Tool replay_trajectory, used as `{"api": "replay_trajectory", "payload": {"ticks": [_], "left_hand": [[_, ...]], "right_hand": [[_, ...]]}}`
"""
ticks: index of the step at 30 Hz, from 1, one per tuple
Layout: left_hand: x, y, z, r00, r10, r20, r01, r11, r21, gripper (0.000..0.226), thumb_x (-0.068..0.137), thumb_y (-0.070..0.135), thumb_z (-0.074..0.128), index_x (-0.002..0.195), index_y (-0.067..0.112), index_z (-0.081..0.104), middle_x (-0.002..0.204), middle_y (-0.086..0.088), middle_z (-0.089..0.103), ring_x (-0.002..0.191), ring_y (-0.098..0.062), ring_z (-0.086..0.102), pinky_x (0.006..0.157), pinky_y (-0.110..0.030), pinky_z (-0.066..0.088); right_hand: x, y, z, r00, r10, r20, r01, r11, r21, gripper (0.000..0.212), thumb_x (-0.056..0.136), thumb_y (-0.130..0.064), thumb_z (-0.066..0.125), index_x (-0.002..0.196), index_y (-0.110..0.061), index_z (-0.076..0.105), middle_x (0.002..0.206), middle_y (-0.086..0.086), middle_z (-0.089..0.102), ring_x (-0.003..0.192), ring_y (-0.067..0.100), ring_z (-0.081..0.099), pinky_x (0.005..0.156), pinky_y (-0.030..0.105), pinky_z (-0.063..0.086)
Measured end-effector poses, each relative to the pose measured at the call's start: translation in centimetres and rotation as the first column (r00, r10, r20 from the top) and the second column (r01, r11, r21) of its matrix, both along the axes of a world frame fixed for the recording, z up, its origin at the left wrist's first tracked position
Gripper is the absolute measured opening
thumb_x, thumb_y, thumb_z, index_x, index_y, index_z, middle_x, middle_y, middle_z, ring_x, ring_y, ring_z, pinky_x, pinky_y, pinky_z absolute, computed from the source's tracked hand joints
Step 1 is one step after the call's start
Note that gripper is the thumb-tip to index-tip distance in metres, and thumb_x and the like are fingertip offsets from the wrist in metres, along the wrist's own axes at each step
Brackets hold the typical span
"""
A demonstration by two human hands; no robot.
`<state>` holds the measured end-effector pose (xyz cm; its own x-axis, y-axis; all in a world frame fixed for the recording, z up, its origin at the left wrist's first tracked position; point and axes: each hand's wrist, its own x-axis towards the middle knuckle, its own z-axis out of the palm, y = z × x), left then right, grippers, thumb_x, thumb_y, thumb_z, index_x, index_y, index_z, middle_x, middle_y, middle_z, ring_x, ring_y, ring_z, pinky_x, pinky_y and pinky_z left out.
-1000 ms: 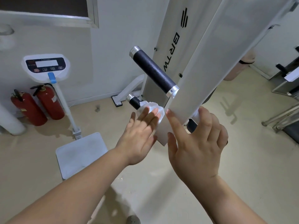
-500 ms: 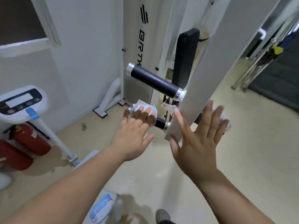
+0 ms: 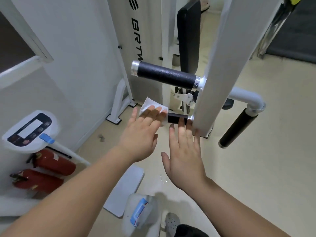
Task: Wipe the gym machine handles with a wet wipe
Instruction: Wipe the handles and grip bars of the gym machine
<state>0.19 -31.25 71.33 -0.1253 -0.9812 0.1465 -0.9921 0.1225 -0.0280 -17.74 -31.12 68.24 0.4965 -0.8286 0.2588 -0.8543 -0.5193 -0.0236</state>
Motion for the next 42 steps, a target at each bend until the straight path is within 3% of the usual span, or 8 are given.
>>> {"api": "replay_trajectory", "payload": {"ticks": [14,18,24,28,30,35,38,42], "left_hand": [[3.8,-3.3,-0.1,0.923,-0.385,-0.011,0.382,0.918,-0.108,0.075,0.082,0.021,0.050,0.154,0.007,0.034,0.150,-0.011,0.045,0.138,-0.030,0.038,0.123,-0.050,0.022],[5.6,-3.9,-0.8,0.826,-0.545,-0.144,0.527,0.838,-0.145,0.073,0.083,0.016,0.049,0.153,0.003,0.037,0.156,-0.015,0.040,0.139,-0.040,0.042,0.115,-0.052,0.036],[8.3,-5.0,-1.4,0.605,-0.741,-0.290,0.724,0.664,-0.187,0.071,0.078,0.013,0.053,0.148,0.007,0.043,0.159,-0.010,0.034,0.142,-0.033,0.040,0.110,-0.047,0.042],[9.0,-5.0,-1.8,0.499,-0.761,-0.415,0.767,0.611,-0.197,0.070,0.075,0.002,0.058,0.144,0.003,0.052,0.157,-0.013,0.042,0.142,-0.032,0.042,0.112,-0.044,0.042],[9.5,-5.1,-1.8,0.428,-0.756,-0.496,0.776,0.588,-0.227,0.065,0.078,0.002,0.056,0.144,0.001,0.052,0.154,-0.012,0.045,0.141,-0.031,0.045,0.109,-0.047,0.044],[9.7,-7.3,0.4,0.367,-0.578,-0.729,0.825,0.564,-0.033,0.074,0.078,0.019,0.050,0.151,0.014,0.044,0.152,0.008,0.049,0.137,-0.010,0.049,0.110,-0.036,0.045],[7.5,-9.4,1.8,0.353,-0.443,-0.824,0.882,0.452,0.135,0.082,0.074,0.018,0.048,0.155,0.021,0.036,0.154,0.012,0.047,0.136,-0.013,0.051,0.111,-0.031,0.044],[6.1,-9.1,2.0,0.307,-0.643,-0.701,0.925,0.374,0.062,0.087,0.076,0.025,0.045,0.159,0.014,0.023,0.161,0.012,0.035,0.135,-0.007,0.049,0.109,-0.020,0.040]], "right_hand": [[4.0,-0.2,-1.5,0.974,-0.197,0.112,0.187,0.978,0.094,0.088,0.088,-0.044,0.053,0.159,-0.004,0.019,0.167,0.023,0.009,0.155,0.044,0.010,0.122,0.065,0.010],[6.7,1.1,-1.5,0.902,-0.302,0.308,0.243,0.946,0.215,0.086,0.094,-0.041,0.041,0.162,-0.011,-0.003,0.169,0.010,-0.024,0.158,0.033,-0.015,0.127,0.054,-0.001],[12.0,2.9,1.4,0.448,-0.551,0.704,0.256,0.833,0.490,0.086,0.093,-0.024,0.044,0.160,-0.030,-0.010,0.166,-0.017,-0.029,0.151,-0.007,-0.023,0.118,0.008,-0.006],[13.6,2.9,3.3,0.116,-0.677,0.727,0.246,0.729,0.639,0.079,0.092,-0.033,0.039,0.162,-0.036,0.001,0.163,-0.031,-0.024,0.148,-0.016,-0.015,0.127,0.025,0.003],[14.0,2.8,3.7,0.046,-0.678,0.734,0.228,0.723,0.653,0.080,0.091,-0.034,0.040,0.162,-0.039,0.003,0.162,-0.034,-0.022,0.148,-0.018,-0.012,0.127,0.026,0.006],[13.8,3.1,3.3,0.207,-0.674,0.709,0.261,0.736,0.624,0.084,0.090,-0.026,0.037,0.161,-0.041,-0.005,0.163,-0.031,-0.025,0.141,-0.023,-0.024,0.104,-0.007,-0.005],[13.0,2.8,3.4,0.221,-0.646,0.730,0.254,0.761,0.597,0.087,0.089,-0.017,0.038,0.161,-0.037,-0.005,0.164,-0.029,-0.023,0.144,-0.022,-0.018,0.104,-0.008,-0.001],[12.3,2.9,3.6,0.169,-0.615,0.770,0.221,0.785,0.578,0.087,0.088,-0.012,0.038,0.162,-0.033,-0.004,0.166,-0.027,-0.019,0.147,-0.018,-0.014,0.112,-0.002,0.000]]}}
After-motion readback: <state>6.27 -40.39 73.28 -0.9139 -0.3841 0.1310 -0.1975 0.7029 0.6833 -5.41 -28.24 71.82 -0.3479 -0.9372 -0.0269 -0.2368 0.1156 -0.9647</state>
